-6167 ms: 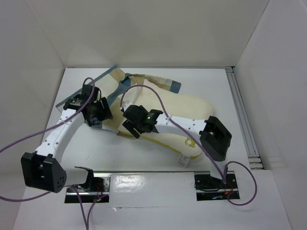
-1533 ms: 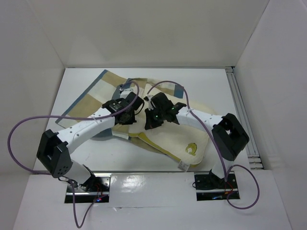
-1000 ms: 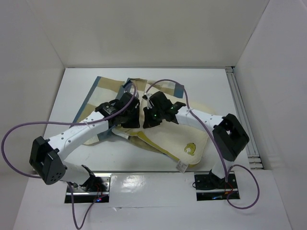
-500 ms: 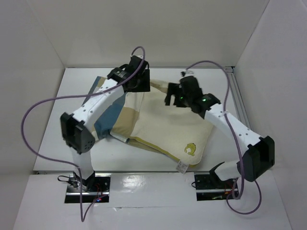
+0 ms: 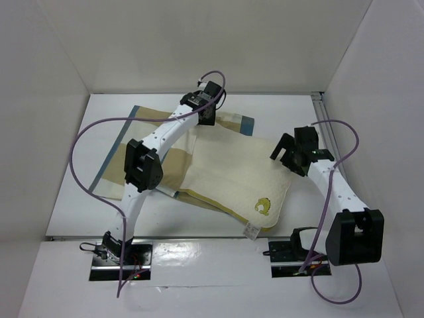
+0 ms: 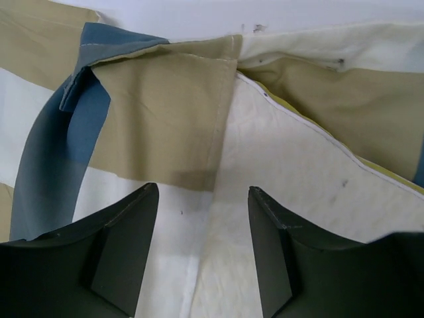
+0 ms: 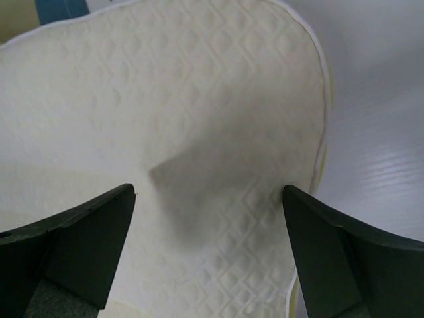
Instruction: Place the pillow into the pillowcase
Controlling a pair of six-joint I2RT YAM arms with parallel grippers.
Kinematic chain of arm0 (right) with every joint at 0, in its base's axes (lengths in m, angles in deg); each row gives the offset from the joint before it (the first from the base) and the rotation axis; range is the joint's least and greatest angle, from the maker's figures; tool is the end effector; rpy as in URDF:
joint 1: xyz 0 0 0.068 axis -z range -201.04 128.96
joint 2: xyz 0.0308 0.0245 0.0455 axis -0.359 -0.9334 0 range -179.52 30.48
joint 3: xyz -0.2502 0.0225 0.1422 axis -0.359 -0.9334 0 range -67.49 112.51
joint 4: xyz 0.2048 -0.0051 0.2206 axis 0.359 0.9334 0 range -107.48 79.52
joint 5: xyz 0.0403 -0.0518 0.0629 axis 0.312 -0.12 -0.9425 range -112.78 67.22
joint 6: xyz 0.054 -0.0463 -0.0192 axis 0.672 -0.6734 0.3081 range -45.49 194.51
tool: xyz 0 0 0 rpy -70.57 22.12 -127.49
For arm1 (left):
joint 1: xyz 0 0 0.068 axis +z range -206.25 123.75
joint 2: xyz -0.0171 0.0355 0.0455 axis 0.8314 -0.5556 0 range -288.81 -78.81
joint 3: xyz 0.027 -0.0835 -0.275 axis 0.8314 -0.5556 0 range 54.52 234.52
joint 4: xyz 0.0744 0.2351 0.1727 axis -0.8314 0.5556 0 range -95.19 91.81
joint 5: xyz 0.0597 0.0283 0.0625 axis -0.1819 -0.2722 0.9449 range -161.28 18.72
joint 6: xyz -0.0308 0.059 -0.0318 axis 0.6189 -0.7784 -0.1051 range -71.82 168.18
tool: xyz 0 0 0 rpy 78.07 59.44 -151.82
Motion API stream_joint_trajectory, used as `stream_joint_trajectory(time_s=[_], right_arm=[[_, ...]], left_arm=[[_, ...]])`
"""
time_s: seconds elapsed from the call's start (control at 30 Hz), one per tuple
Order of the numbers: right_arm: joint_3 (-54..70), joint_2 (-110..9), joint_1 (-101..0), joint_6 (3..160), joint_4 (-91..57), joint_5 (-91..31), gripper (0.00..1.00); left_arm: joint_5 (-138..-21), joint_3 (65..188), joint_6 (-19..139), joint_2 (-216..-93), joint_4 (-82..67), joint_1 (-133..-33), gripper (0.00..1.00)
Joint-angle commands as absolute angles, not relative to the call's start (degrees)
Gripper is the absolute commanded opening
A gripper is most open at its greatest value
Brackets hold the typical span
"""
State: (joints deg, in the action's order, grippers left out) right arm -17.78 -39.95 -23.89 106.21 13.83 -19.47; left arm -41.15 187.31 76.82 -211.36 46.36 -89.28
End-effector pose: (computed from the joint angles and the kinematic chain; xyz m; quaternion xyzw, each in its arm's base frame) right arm 0.2987 0.0113 0.2255 0.2446 0.9131 0.0704 0.3186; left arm 0.4996 -0.2880 0.2818 -0.0511 0.9137 0.0466 0.4004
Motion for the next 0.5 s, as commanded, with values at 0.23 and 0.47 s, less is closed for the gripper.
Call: stream_joint_trajectory(time_s=[0.23,0.47], right_arm=[[-25.9,-38.9,-22.4,106.4,7.8,-28.1,1.0],[-28.6,-39.0,-22.4,105.8,0.5,-35.5,0.23]], left_arm=[[-36.3,190.0,71.4,-217.6,43.3,-89.4,0.43],[-41.4,190.5,71.5,-216.8,42.7,-87.5,0.0]])
